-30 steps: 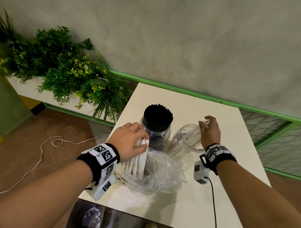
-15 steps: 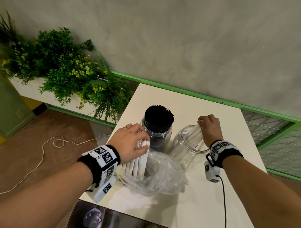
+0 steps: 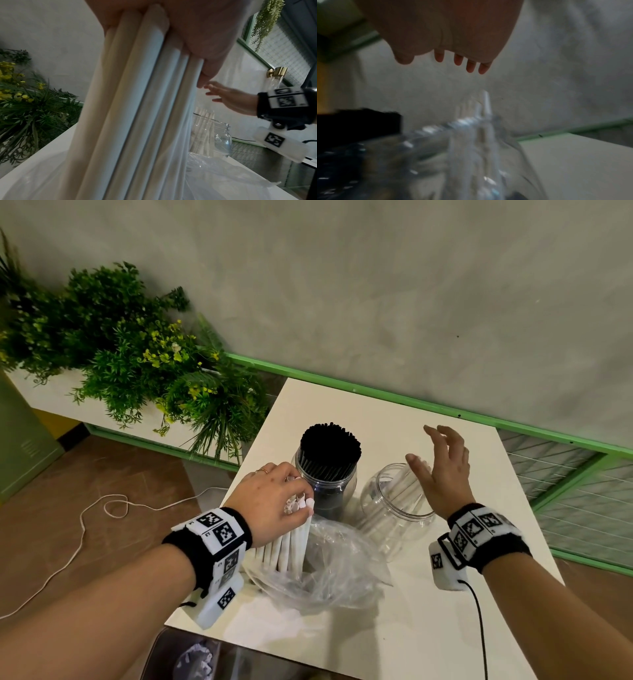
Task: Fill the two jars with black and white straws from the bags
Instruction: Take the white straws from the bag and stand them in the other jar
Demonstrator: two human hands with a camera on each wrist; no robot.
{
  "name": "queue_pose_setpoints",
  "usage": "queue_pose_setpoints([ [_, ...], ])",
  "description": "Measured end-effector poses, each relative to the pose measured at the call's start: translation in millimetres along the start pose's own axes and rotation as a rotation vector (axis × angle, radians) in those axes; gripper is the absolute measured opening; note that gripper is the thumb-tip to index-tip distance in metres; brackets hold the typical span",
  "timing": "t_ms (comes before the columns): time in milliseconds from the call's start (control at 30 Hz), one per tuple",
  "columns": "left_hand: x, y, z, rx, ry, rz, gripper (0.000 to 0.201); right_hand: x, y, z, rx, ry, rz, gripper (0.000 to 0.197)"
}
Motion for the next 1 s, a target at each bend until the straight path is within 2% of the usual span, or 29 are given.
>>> queue_pose_setpoints([
  [67,1.0,-0.4,1.1,0.002,0.001,0.0,0.043,27.9,-6.4,20.8,-0.013,-0.165,-0.031,0.061],
  [100,1.2,-0.2,2.0,0.002,0.005,0.0,0.044,40.7,-5.8,33.7,0.036,-0.217,-0.078,0.059],
  [167,1.5,-0.2,2.8,0.01,0.01,0.0,0.045,64.8,4.7,62.1,0.278,-0.217,-0.231,0.059],
  [267,3.1,-1.8,2.1,0.039,0.044,0.015,0.049,92.9,42.5,99.1,0.713,-0.09,-0.429,0.074],
  [333,3.8,-6.5,4.7,0.067,0.071,-0.032,0.054,105.2,66.9,111.4,0.796,-0.083,-0.444,0.086],
  [433,5.2,-13.1,13.8,0.082,0.046,-0.139,0.067,114.1,85.8,116.2,0.754,-0.012,-0.552,0.084],
  [533,6.4,-12.6,20.2,0.052,0.015,-0.008,0.071,112.1,94.4,118.4,0.654,0.078,-0.634,0.079],
  [633,9.8,-7.6,21.8,-0.031,0.01,0.104,0.061,113.0,93.2,119.9,0.603,0.113,-0.687,0.056],
  [733,9.9,-6.6,22.7,-0.066,0.016,0.112,0.05,115.7,90.2,120.8,0.6,0.154,-0.722,0.036],
  [900,9.1,-9.6,20.1,-0.01,0.028,0.029,0.051,114.3,93.2,123.2,0.532,0.199,-0.682,0.032],
  [1000,8.7,-8.7,16.6,0.058,0.044,-0.054,0.05,115.6,90.4,124.0,0.527,0.199,-0.693,0.023],
])
Point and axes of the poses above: each hand's wrist, its own z-axis away from the middle knuckle, its own y-axis out of the palm, x = y × z, the point moved 3 cm from there along -z, towards the middle knuckle, and after that the axes turned 13 degrees about y, right-handed, at the moved point
